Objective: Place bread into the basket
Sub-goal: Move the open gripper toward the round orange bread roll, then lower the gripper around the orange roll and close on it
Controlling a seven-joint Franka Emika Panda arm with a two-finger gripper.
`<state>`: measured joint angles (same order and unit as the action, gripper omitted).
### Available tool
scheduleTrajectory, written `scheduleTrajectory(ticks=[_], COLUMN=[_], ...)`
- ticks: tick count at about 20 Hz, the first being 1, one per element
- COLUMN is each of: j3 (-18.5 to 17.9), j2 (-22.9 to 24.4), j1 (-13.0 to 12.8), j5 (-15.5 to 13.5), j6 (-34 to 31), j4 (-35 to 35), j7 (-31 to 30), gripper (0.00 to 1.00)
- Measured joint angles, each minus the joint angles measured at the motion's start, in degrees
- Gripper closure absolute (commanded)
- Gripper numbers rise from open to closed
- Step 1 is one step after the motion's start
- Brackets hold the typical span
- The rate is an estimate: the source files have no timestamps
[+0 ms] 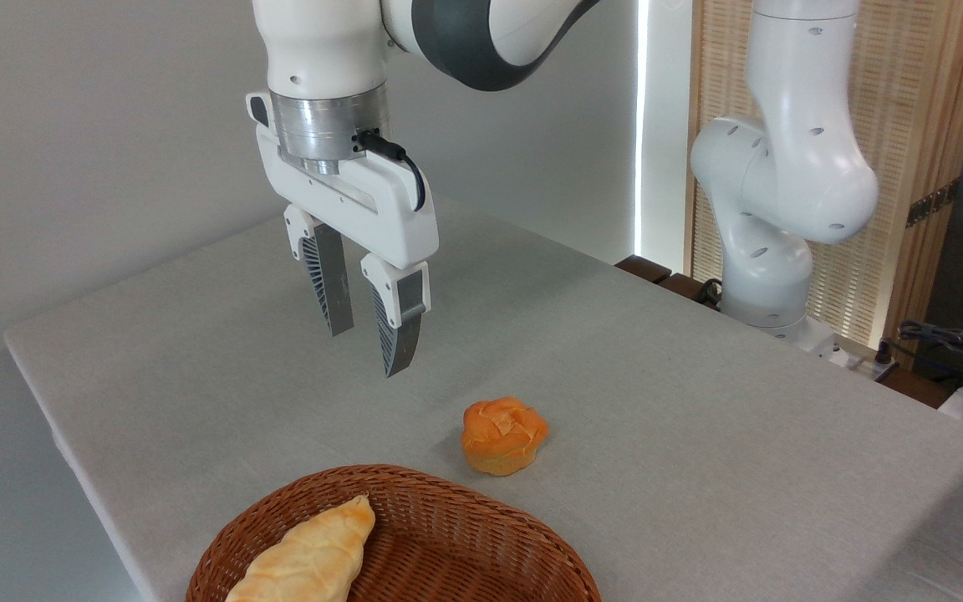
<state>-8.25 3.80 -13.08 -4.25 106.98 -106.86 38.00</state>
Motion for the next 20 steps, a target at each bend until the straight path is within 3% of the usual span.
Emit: scheduleTrajectory(ticks=[7,9,15,20], j3=[-0.4,-1.2,-2.1,-2.0], j2=[0.9,1.2,1.3,1.3], j1=[0.1,0.3,0.6,0.4], j5=[0.1,1.5,7.3,7.8], j6=[-5.1,-5.0,0.7,2.8], j4=[-0.8,-3.2,-13.4,-17.4], j7=[-0.5,-0.5,-0.5,-0.5], gripper=[0.00,0.00,0.00,0.00])
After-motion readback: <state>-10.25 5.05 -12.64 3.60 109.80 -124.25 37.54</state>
